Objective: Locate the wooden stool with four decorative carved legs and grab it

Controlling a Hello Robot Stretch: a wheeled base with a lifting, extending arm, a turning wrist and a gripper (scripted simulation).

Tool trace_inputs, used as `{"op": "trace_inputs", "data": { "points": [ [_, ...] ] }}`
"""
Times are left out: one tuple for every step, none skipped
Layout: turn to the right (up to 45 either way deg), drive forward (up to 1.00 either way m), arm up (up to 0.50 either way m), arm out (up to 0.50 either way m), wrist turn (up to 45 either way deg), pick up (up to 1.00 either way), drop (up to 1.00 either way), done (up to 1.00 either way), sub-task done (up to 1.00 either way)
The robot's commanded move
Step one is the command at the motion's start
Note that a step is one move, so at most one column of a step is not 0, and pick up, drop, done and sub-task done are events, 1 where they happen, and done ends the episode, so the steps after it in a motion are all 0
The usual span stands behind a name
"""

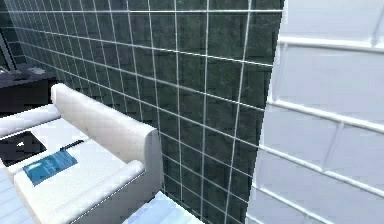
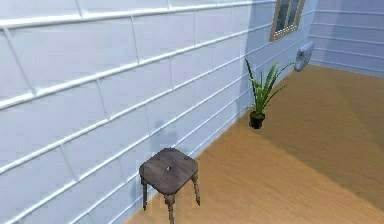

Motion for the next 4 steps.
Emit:
{"op": "trace_inputs", "data": {
  "points": [
    [0.0, 0.00, 0.10, 0.00, 0.0, 0.00, 0.00, 0.00, 0.00],
    [0.0, 0.00, 0.00, 0.46, 0.0, 0.00, 0.00, 0.00, 0.00],
    [0.0, 0.00, 0.00, 0.00, 45.0, 0.00, 0.00, 0.00, 0.00],
    [0.0, 0.00, 0.00, 0.00, 45.0, 0.00, 0.00, 0.00, 0.00]
  ]
}}
